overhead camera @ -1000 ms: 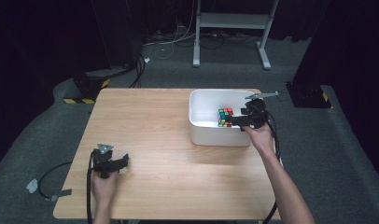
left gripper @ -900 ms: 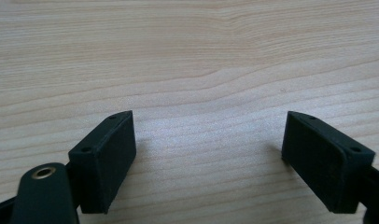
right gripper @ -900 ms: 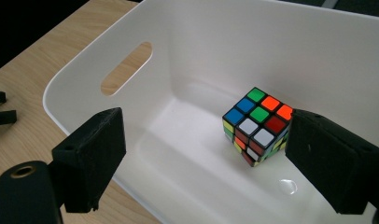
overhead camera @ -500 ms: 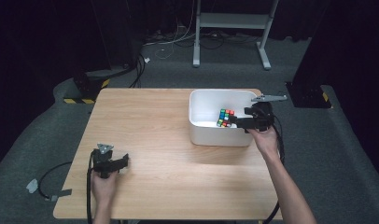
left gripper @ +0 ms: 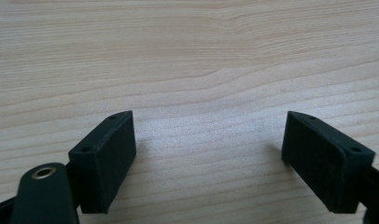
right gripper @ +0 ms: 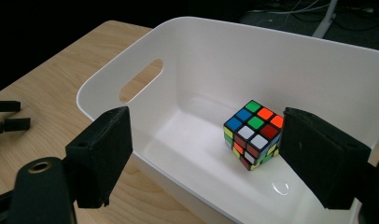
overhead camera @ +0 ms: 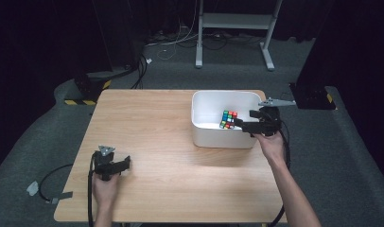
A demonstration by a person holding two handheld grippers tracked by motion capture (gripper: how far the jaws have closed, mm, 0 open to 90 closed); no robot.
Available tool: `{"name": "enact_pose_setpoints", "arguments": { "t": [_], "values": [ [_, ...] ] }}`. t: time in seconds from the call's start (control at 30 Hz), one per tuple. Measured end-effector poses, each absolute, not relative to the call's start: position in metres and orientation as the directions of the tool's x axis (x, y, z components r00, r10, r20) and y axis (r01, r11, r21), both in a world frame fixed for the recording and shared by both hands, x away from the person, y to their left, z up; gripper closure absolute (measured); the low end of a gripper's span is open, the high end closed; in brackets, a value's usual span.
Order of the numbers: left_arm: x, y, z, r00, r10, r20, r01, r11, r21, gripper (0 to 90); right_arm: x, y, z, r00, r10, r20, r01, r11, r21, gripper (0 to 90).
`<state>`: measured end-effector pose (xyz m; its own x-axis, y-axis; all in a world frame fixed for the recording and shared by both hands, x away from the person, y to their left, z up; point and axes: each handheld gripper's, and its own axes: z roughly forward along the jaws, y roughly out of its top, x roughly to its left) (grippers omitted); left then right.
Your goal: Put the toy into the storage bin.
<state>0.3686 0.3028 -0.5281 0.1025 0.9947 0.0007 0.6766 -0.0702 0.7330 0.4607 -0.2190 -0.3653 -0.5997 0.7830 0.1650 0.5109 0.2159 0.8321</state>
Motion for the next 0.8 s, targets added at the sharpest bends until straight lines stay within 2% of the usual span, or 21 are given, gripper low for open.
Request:
{"name": "enact_pose_setpoints", "arguments": {
  "t": [0.8],
  "values": [
    [0.369, 0.303, -0.528, 0.102, 0.995, 0.002, 0.677, -0.071, 0.733, 17.8, 0.438, -0.227, -0.364, -0.610, 0.774, 0.168, 0.469, 0.182, 0.864, 19.2]
  ]
}}
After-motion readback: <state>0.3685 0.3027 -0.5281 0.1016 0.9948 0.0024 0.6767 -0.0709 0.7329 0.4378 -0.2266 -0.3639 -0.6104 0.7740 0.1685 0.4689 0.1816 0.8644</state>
